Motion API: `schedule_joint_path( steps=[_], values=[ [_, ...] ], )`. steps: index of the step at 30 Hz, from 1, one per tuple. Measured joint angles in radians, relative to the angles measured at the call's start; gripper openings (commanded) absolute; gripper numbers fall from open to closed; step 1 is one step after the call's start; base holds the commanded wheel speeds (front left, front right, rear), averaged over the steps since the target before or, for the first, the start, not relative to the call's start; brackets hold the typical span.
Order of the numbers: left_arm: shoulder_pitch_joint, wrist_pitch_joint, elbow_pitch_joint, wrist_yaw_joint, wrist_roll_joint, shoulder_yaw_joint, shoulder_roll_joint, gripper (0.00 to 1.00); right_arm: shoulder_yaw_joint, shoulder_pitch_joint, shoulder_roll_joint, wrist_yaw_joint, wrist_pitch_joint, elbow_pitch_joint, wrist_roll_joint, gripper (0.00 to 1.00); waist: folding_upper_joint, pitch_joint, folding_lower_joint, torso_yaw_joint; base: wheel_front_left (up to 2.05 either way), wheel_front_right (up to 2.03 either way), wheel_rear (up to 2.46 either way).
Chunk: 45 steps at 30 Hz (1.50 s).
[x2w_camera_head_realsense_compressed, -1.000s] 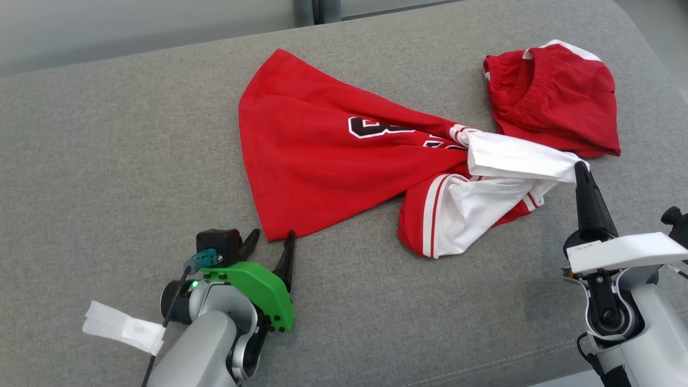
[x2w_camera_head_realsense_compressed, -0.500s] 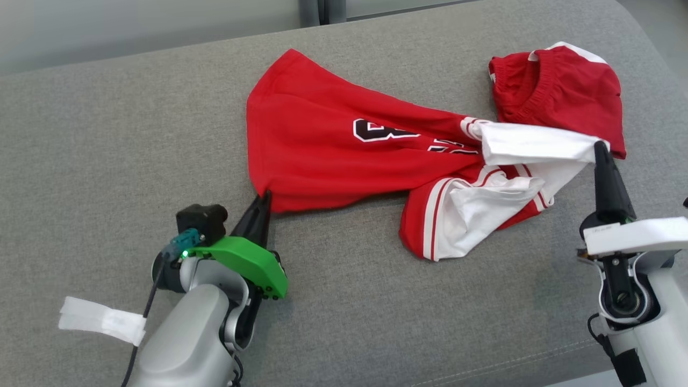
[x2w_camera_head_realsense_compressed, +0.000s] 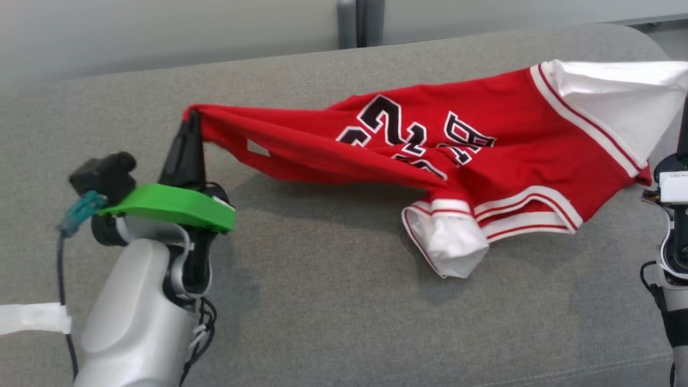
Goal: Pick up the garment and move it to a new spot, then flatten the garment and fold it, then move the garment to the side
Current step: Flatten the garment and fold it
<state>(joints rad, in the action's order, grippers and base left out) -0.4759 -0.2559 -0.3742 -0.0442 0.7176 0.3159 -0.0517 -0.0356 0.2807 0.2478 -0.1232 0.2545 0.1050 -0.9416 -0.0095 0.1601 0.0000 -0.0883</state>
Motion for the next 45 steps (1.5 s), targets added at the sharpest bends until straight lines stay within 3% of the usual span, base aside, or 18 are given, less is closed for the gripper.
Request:
schedule_joint_path(
  steps=[6,17,22,25,29,33,34,35,36,41,45],
  values=[
    [0.058,0.000,0.152,0.001,-0.012,-0.102,-0.005,0.00,-0.004,-0.001,0.013,0.000,0.000,-0.028,0.002,0.00,0.0000,-0.030,0.0000,0.037,0.00,0.00,0.00],
    [0.171,0.000,0.230,0.023,-0.043,-0.097,0.000,0.00,0.064,0.015,0.036,0.000,-0.041,-0.012,0.016,0.00,0.0000,-0.062,0.0000,0.114,0.00,0.00,0.00],
    [0.146,0.000,0.177,0.028,-0.003,-0.099,0.002,0.00,0.119,0.214,0.040,0.002,-0.085,0.041,0.063,0.00,0.0000,-0.070,0.0000,0.145,0.00,0.00,0.00],
    [0.058,0.000,0.157,0.027,0.002,-0.120,0.002,0.00,0.120,0.390,0.036,0.020,-0.084,0.045,0.088,0.00,0.0000,-0.075,0.0000,0.155,0.00,0.00,0.00],
    [-0.079,0.000,0.189,0.025,0.000,-0.138,0.003,0.00,0.107,0.587,0.012,0.019,-0.054,-0.002,0.089,0.00,0.0000,-0.075,0.0000,0.159,0.00,0.00,0.00],
    [-0.084,-0.001,0.160,0.026,0.001,-0.128,0.007,0.00,0.135,0.614,-0.027,0.009,-0.044,-0.007,0.053,0.00,0.0000,-0.076,0.0000,0.154,0.00,0.00,0.00],
    [-0.061,0.001,0.136,0.026,0.003,-0.117,0.007,0.09,0.159,0.592,-0.036,0.009,-0.050,-0.002,0.042,0.00,0.0000,-0.076,0.0000,0.150,0.00,0.00,0.00],
    [-0.028,0.019,0.107,0.026,0.009,-0.100,0.008,0.47,0.183,0.559,-0.044,0.009,-0.063,0.005,0.032,0.00,0.0000,-0.076,0.0000,0.146,0.00,0.00,0.00],
    [0.017,0.037,0.075,0.026,0.014,-0.081,0.008,1.00,0.199,0.516,-0.059,0.009,-0.077,0.015,0.014,0.00,0.0000,-0.076,0.0000,0.142,0.00,0.00,0.00],
    [0.241,0.080,-0.039,0.026,0.019,-0.024,0.010,1.00,0.237,0.255,-0.130,0.009,-0.128,0.049,-0.119,0.00,0.0000,-0.070,0.0000,0.117,0.00,0.00,0.00],
    [0.283,0.077,-0.049,0.025,0.032,-0.030,0.008,1.00,0.262,0.173,-0.128,0.008,-0.147,0.029,-0.154,0.00,0.0000,-0.066,0.0000,0.098,0.00,0.00,0.00]
  ],
)
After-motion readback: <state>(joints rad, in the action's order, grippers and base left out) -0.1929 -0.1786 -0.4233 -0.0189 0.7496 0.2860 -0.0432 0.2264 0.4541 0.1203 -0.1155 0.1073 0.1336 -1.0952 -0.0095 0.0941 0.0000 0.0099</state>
